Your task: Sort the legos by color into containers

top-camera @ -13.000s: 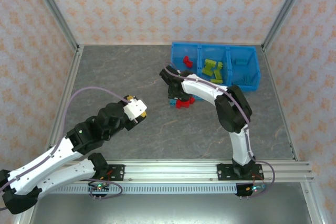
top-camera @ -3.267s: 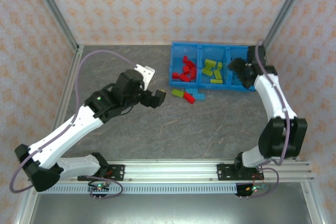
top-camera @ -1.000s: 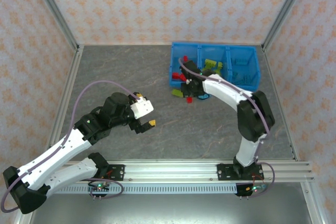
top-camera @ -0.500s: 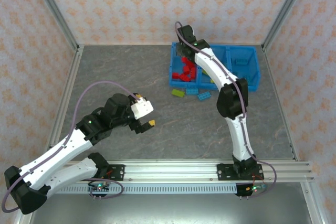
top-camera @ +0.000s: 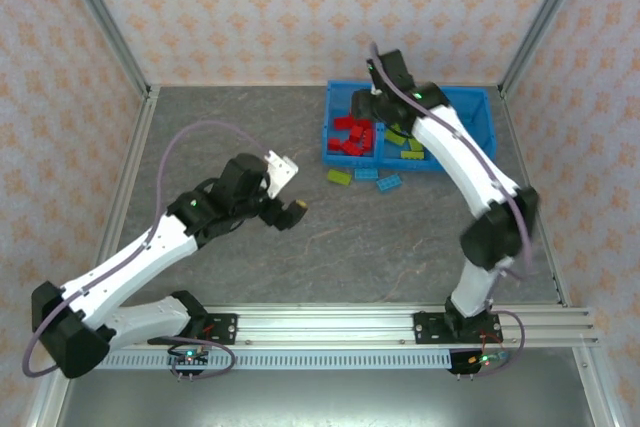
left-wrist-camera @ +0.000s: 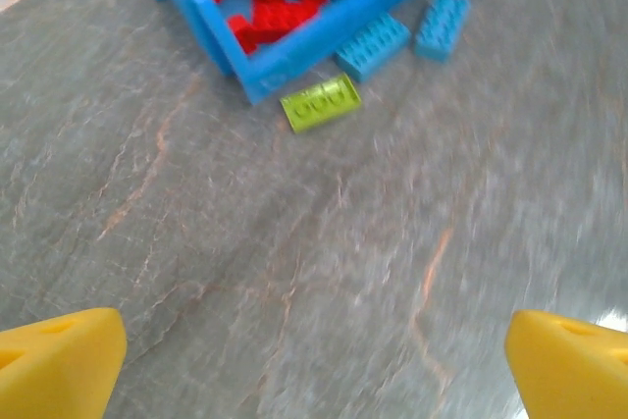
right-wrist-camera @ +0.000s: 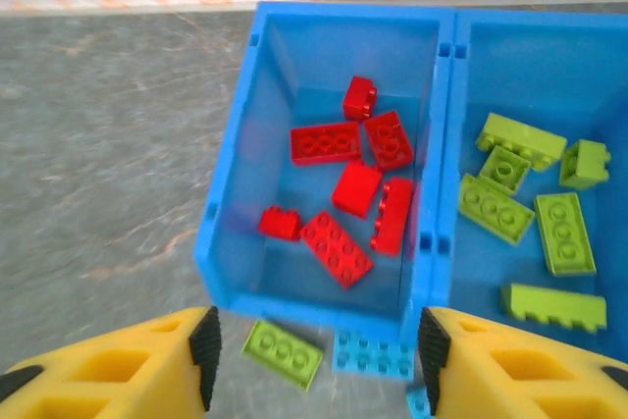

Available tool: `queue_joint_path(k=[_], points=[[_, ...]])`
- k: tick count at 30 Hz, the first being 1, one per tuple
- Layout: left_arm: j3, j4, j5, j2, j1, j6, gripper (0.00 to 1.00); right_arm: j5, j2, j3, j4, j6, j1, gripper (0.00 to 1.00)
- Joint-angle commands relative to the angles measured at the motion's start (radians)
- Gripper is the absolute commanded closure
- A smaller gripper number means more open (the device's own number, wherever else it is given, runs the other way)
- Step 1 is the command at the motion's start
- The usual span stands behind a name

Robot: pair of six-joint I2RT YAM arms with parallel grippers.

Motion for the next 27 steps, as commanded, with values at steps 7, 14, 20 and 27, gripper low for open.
queue_joint_path(k=[7,14,20,27], points=[[0.139,0.175,-0.075,0.388,0.006,-0.659,0.05,0.011,-0.569,-0.539,0.052,0.147,0.004,0.09],[0.393,0.136,-0.208,0.738,-0.036,-0.589,0.06,0.094,-0.659,-0.579,-0.069,0.137,0.004,0.03],[0.515,0.133,-0.23,0.917,-0.062,-0.436,0.06,0.093,-0.655,-0.566,-0.077,0.119,0.005,0.03],[0.594,0.095,-0.238,1.032,-0.061,-0.358,0.05,0.095,-0.648,-0.565,-0.087,0.115,0.004,0.03]])
